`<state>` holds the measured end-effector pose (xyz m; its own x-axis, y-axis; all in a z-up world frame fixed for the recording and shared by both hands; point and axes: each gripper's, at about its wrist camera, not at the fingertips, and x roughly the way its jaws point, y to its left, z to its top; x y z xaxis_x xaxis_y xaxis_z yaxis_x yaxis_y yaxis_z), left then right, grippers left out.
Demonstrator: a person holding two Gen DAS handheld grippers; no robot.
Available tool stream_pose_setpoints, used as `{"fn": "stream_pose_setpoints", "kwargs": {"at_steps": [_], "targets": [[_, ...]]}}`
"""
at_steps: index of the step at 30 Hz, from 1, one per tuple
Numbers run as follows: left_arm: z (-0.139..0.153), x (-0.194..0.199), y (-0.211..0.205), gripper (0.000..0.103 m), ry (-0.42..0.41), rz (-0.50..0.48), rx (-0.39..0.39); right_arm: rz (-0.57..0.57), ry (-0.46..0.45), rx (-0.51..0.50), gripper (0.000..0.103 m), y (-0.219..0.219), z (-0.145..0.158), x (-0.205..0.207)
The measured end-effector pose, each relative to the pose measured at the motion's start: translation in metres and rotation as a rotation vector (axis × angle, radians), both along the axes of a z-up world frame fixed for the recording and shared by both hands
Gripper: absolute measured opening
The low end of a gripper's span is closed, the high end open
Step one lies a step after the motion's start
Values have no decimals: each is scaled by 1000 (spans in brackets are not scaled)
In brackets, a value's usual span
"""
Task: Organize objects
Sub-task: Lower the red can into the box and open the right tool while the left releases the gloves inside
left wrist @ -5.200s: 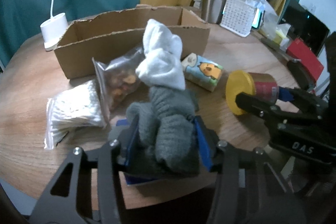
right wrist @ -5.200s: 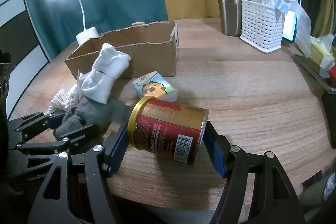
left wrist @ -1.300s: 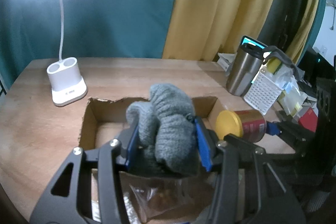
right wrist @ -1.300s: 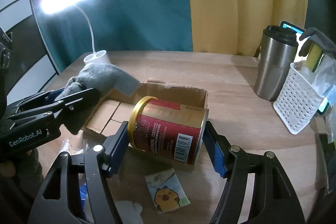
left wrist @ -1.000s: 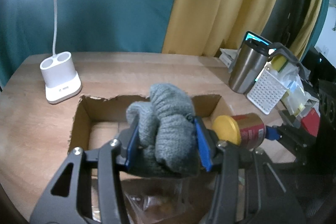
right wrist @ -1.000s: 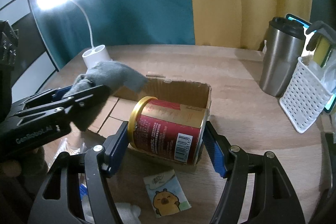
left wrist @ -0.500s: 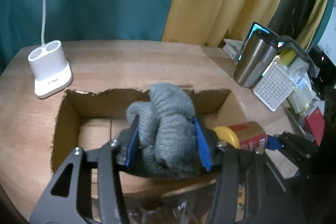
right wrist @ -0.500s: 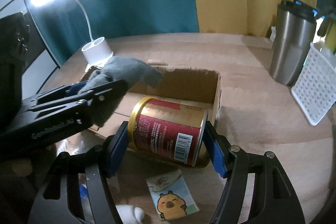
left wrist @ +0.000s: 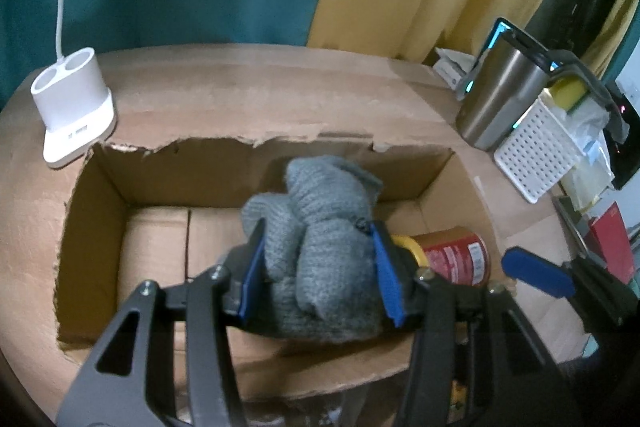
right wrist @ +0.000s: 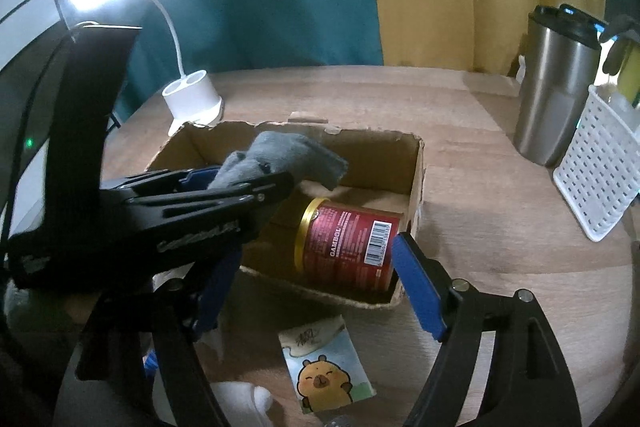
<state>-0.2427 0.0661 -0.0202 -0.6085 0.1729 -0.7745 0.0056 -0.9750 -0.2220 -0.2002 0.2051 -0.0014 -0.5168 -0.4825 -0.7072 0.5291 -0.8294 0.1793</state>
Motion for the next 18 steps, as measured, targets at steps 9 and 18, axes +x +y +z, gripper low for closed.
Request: {"fn": "stream_pose_setpoints", "kwargs": {"at_steps": [9, 18], "targets": [[0, 1, 2, 59, -32, -12, 47, -2, 21, 66, 80, 5, 3, 10], [16, 20, -4, 63, 17, -15, 35, -33, 14, 66, 80, 14, 6, 13]]}}
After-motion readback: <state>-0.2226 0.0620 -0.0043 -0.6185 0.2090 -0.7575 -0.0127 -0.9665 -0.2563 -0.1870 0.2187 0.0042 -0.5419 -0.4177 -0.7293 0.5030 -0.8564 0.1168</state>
